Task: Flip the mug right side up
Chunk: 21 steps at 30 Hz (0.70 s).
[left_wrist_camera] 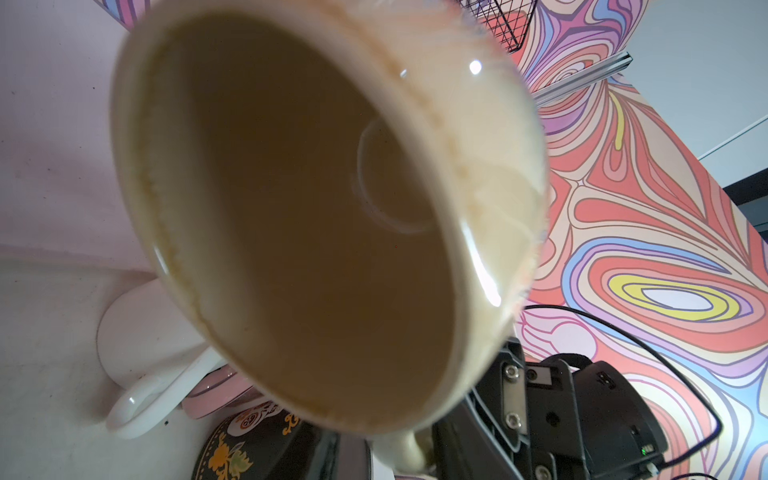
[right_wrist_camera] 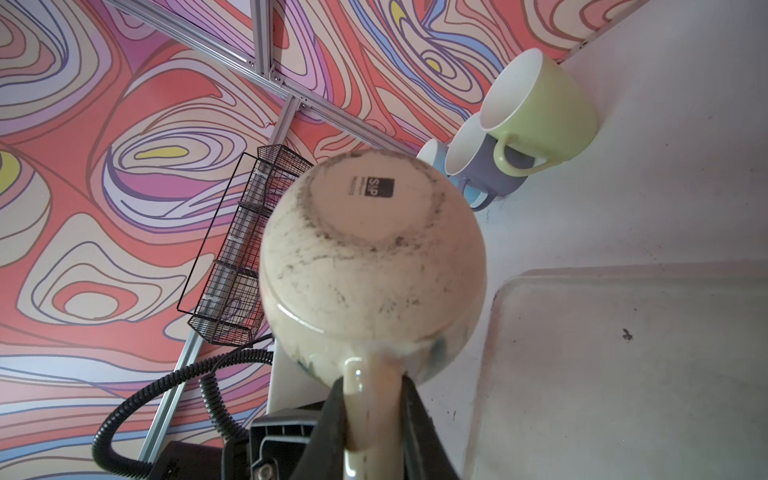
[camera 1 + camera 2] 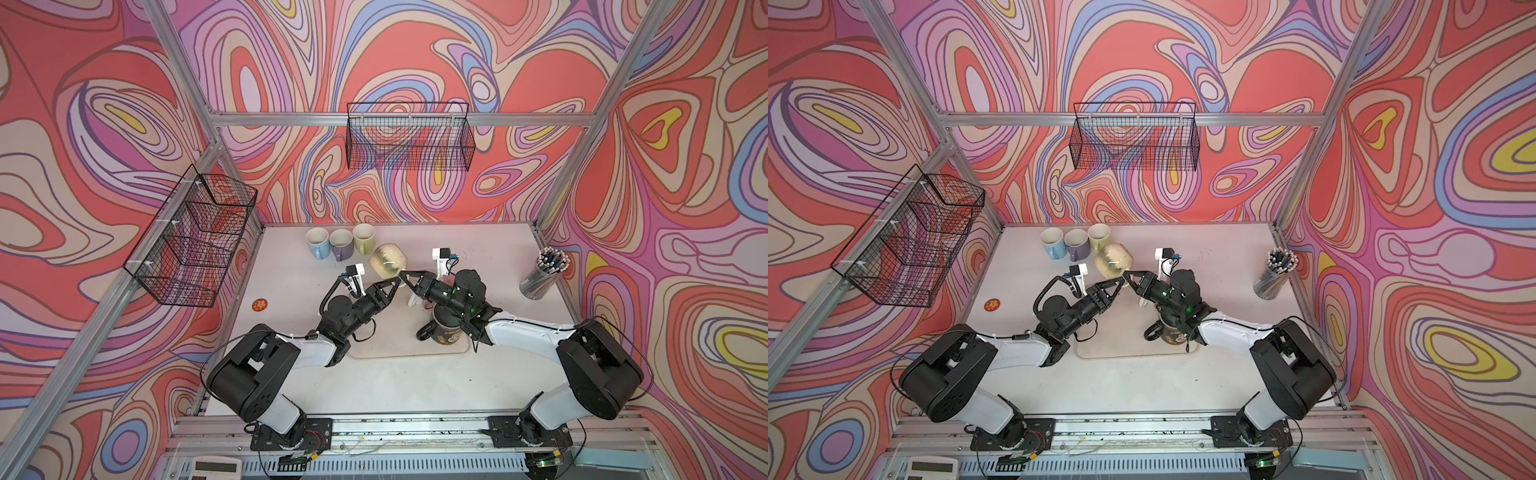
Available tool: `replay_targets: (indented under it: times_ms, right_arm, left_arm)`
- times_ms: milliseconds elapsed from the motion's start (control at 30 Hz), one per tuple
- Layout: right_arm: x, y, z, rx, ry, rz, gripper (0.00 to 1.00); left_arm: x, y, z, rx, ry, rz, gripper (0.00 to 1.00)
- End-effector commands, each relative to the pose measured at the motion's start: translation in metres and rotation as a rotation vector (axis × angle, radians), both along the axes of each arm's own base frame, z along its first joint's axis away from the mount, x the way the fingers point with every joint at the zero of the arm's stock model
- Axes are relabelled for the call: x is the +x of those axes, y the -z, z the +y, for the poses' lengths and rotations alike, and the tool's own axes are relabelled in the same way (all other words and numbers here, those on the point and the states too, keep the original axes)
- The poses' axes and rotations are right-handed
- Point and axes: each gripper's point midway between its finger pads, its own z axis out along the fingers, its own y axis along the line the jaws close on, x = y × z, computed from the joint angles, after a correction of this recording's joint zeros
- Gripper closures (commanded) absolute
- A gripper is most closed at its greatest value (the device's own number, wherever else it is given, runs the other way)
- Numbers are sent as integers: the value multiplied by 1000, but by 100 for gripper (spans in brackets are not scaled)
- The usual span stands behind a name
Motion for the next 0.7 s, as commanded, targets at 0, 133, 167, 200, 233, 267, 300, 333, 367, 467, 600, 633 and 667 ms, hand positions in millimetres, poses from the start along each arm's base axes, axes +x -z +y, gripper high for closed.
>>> replay_targets:
  times_ms: [0,133,167,200,233,267,300,333,367,467,600,633,667]
  right_arm:
    - [-16,-43,7,107,-61,-133,100]
    - [-23,-31,17,100,-89,-116,100]
    - [-25,-27,19,95,-92,-110,100]
    - [-26,-24,21,91,-94,-107,100]
    - [-27,-21,22,87,-97,-103,100]
    - [-28,-18,23,86,-99,-99,100]
    - [-28,-16,23,86,-99,-96,100]
    - [-29,-13,24,85,-100,-90,100]
    - [-29,-12,23,86,-99,-89,100]
    - [-29,-9,24,82,-102,-85,100]
    - [-31,4,32,68,-124,-60,100]
    - [-31,7,33,73,-128,-55,100]
    - [-31,10,33,76,-128,-47,100]
  left_arm:
    - [0,-30,-1,-62,2,-88,67]
    - [1,-29,-1,-60,-1,-87,68]
    - [1,-29,-1,-61,-2,-86,68]
    - [1,-28,0,-60,-3,-84,68]
    - [1,-28,0,-60,-5,-85,68]
    - [0,-27,0,-58,-4,-84,69]
    - [0,-27,0,-57,-4,-86,70]
    - [0,-27,0,-57,-4,-87,72]
    - [0,-28,0,-57,-2,-88,74]
    - [-1,-27,0,-54,-4,-88,82]
    - [0,-23,0,-52,-2,-77,100]
    - [0,-22,0,-52,0,-72,100]
    - [-1,-22,-1,-52,4,-73,100]
